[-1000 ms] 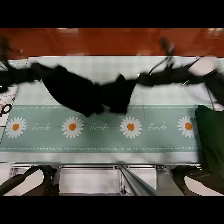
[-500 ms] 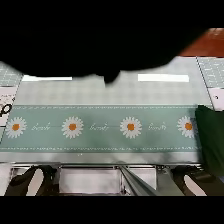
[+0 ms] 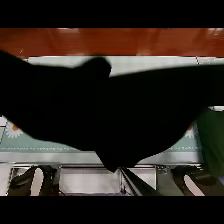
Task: Fold the shirts.
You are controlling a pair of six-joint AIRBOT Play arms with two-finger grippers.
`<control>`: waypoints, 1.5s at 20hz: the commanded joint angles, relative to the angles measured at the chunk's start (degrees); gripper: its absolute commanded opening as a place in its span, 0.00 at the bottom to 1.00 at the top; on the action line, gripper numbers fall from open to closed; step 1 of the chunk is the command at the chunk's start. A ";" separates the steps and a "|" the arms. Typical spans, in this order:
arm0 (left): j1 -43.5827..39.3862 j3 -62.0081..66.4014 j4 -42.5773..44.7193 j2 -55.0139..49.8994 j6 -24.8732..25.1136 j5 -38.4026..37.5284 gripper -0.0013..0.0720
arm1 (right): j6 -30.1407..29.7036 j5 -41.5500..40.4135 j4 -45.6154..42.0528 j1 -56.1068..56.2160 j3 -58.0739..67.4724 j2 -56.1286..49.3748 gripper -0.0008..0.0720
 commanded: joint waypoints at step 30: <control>9.29 -35.23 5.22 -39.19 -3.48 4.02 0.71 | -17.46 -18.86 18.86 -23.96 -45.29 -28.13 0.58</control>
